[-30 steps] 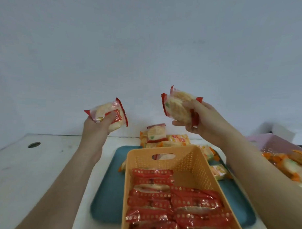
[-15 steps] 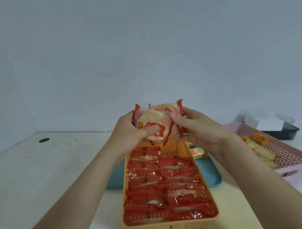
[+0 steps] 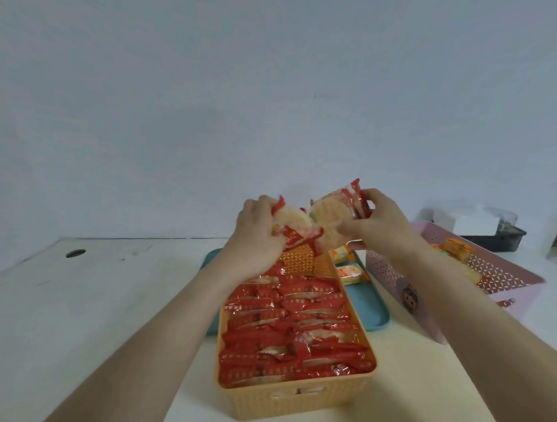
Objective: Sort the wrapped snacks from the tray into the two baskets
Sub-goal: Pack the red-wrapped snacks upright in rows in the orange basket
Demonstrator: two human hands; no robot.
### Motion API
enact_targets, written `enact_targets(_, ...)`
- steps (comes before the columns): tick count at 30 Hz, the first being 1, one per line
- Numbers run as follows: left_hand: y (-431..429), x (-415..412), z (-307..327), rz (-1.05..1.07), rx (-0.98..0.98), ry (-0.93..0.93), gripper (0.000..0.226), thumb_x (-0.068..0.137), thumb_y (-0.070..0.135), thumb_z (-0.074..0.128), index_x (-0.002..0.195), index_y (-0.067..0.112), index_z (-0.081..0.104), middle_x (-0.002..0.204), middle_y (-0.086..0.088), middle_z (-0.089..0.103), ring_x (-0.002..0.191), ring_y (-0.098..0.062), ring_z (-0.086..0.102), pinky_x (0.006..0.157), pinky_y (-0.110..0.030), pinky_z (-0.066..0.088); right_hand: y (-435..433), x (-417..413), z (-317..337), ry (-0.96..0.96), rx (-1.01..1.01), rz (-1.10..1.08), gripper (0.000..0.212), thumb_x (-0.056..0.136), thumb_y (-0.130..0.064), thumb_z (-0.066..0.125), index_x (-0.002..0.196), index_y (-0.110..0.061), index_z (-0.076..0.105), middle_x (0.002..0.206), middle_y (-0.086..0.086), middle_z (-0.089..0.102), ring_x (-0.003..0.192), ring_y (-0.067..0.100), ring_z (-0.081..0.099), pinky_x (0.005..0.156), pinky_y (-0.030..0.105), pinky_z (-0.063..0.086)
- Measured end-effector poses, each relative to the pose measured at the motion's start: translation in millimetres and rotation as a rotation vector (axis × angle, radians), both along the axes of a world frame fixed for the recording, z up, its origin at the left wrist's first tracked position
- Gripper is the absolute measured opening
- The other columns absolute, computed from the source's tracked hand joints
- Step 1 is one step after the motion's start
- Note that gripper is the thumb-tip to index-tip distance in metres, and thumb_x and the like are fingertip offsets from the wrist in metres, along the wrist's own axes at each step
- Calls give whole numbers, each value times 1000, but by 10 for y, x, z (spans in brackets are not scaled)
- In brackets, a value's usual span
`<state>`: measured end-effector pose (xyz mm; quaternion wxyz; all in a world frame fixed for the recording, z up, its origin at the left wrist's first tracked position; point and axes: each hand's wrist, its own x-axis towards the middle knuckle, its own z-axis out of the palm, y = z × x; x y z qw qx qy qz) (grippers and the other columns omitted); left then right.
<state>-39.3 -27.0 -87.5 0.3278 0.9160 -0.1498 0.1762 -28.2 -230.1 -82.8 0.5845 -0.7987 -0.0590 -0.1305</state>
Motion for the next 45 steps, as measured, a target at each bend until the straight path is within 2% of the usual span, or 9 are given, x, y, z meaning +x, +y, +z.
enact_targets(8,-91,-51,-95,3,411,-153,12,84,9,65,94,17,63,89,0,61,87,-20,60,65,-27,39,-33,-68,17,-102,125,-38,51,79,2,67,121,-21,51,94,12,66,85,27,69,61,27,60)
enact_targets(14,-45,-51,-26,-43,404,-44,30,83,10,66,104,30,71,114,-2,66,110,-21,58,82,-25,42,50,-83,78,-141,74,69,49,77,2,70,113,-25,51,95,13,69,83,30,70,65,34,62)
enact_targets(19,-127,-41,-75,-126,368,36,35,87,19,67,120,28,63,120,10,65,111,-7,58,79,-13,34,70,-41,25,-269,-172,-7,56,73,-5,68,118,-32,48,87,-6,67,74,19,68,72,43,59)
enact_targets(24,-60,-4,-162,-125,309,51,22,87,24,69,108,25,69,110,9,68,95,-1,58,68,-2,34,87,-24,42,-293,-455,102,58,70,-9,68,123,-28,53,86,-10,66,74,7,63,70,28,53)
enact_targets(30,60,-49,-254,-225,414,53,27,96,28,51,118,30,66,112,18,66,98,3,56,86,-8,37,201,12,143,-181,-839,250,54,63,-43,62,117,-35,55,88,-14,65,79,8,61,74,34,53)
enact_targets(35,230,-78,-215,-68,170,-133,21,90,17,60,96,31,75,88,25,56,92,0,49,88,-21,37,336,51,163,-185,-1138,263,46,76,-47,65,118,-32,54,85,-14,55,79,12,50,69,29,41)
enact_targets(38,294,-21,-191,-30,199,-72,17,88,29,63,92,44,70,98,13,61,96,-7,53,87,-29,42,412,92,72,-183,-1225,259,45,83,-61,54,114,-29,55,94,-7,63,85,16,56,74,32,47)
enact_targets(43,316,52,-282,-97,430,87,18,90,45,55,99,38,69,93,19,60,96,-7,56,81,-29,45,438,180,-95,-61,-1219,352,47,86,-37,55,133,-39,45,115,-2,63,115,23,49,94,41,44)
enact_targets(45,339,88,-300,-93,412,122,18,89,49,55,92,38,69,93,17,64,94,-8,56,82,-32,47,413,212,-136,-97,-1155,332,53,84,-53,54,134,-45,41,115,-4,60,117,22,45,100,44,40)
